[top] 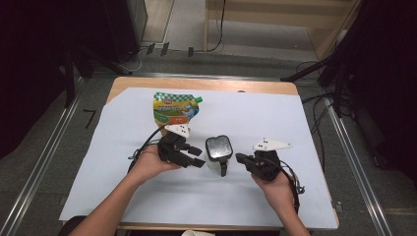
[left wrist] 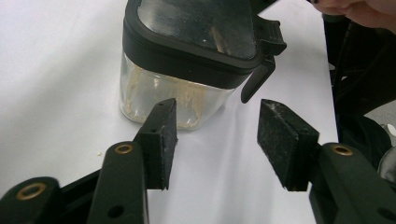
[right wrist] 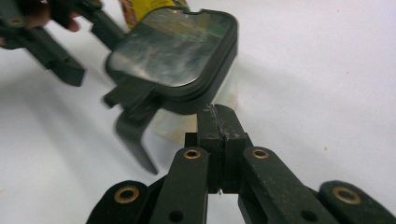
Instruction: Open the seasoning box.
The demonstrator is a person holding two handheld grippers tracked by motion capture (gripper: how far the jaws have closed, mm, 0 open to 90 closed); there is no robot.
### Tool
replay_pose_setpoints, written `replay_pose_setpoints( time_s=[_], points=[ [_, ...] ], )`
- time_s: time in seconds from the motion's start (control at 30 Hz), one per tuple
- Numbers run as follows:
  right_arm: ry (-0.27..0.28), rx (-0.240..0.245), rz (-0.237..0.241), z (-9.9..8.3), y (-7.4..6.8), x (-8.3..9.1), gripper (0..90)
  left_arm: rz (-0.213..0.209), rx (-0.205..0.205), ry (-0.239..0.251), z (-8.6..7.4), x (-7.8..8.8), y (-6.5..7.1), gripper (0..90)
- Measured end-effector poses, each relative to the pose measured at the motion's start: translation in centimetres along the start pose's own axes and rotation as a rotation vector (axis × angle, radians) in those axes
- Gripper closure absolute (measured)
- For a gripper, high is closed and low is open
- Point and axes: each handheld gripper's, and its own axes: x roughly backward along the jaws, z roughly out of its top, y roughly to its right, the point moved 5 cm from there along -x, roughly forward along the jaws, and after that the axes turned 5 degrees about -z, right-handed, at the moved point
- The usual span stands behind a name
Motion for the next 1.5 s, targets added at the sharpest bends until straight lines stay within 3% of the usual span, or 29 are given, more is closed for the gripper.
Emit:
replay_pose_setpoints(
  time_s=[0.43,0.8,0.97,1.1,1.2,1.4,1.5],
  points=[
    [-0.022,0.041,0.057,-1.3,-3.5,0.4,90.0,-0.020,0.021,-0.010,0.3,0.2,-0.1,43.0],
    [-0.051,0.083,0.093,-1.5,-5.8,-1.2,90.0,-0.033,0.038,0.002,0.5,0.7,-0.4,41.4],
    [-0.053,0.091,0.091,-1.6,-6.1,-2.0,90.0,-0.026,0.035,0.008,0.6,0.7,-0.3,41.3],
    [-0.064,0.088,0.091,-1.7,-6.2,-2.9,90.0,-0.013,0.008,0.017,0.7,0.8,-0.3,41.4],
    [-0.056,0.100,0.092,-1.8,-6.2,-3.1,90.0,-0.008,0.017,0.021,0.7,0.9,-0.5,41.6],
    [-0.057,0.097,0.077,-2.0,-6.0,-3.0,90.0,-0.009,0.013,0.026,0.8,1.0,-0.4,41.6],
    [-0.047,0.065,0.063,-1.9,-5.0,-2.4,90.0,0.003,-0.008,0.050,1.0,1.2,-0.4,41.9]
  ],
)
